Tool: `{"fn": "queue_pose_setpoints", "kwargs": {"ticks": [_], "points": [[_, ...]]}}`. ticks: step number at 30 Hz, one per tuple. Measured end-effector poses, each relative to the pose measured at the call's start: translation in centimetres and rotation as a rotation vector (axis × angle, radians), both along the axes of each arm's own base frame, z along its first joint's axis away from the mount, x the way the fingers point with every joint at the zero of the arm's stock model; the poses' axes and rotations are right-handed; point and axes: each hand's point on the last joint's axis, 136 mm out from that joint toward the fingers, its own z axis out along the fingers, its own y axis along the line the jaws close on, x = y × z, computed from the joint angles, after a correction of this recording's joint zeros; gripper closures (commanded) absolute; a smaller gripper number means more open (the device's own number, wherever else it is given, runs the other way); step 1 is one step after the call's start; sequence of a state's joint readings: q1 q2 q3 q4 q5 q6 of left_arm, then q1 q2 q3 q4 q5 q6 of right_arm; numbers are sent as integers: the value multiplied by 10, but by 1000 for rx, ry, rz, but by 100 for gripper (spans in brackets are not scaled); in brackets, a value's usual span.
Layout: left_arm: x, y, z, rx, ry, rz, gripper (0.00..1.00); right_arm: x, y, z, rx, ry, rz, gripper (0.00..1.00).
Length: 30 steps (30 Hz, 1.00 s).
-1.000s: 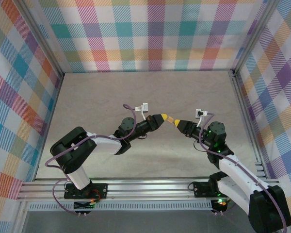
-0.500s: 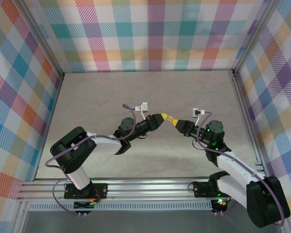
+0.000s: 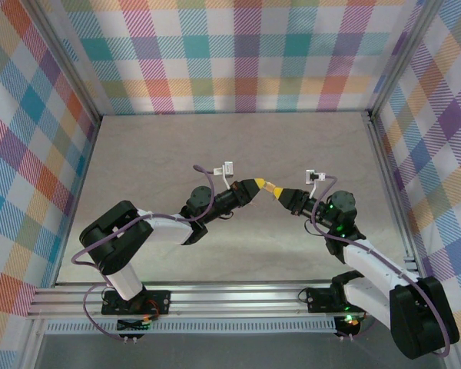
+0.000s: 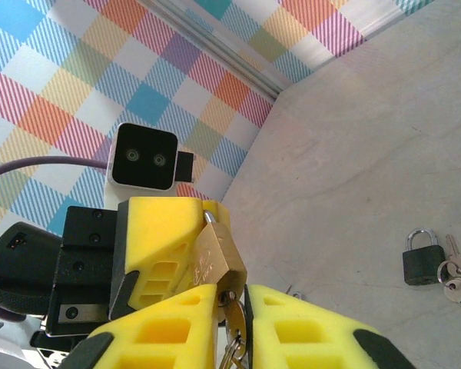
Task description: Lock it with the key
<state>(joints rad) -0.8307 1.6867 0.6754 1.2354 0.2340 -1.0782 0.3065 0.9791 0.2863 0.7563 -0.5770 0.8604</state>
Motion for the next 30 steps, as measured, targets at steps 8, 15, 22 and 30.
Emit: {"fn": "queue_pose_setpoints", "kwargs": {"ticks": [8, 15, 22, 30], "points": [[-1, 1, 5, -18, -12, 0, 100, -1, 1, 3, 5, -14, 6, 92], [0, 1, 4, -17, -12, 4, 100, -1, 1, 4, 8, -14, 9, 100], [-1, 2, 4, -18, -13, 3, 100, -3, 0, 4, 9, -18, 8, 100], [-4, 1, 3, -15, -20, -2, 100, -9, -3, 3, 8, -17, -1, 100]]}}
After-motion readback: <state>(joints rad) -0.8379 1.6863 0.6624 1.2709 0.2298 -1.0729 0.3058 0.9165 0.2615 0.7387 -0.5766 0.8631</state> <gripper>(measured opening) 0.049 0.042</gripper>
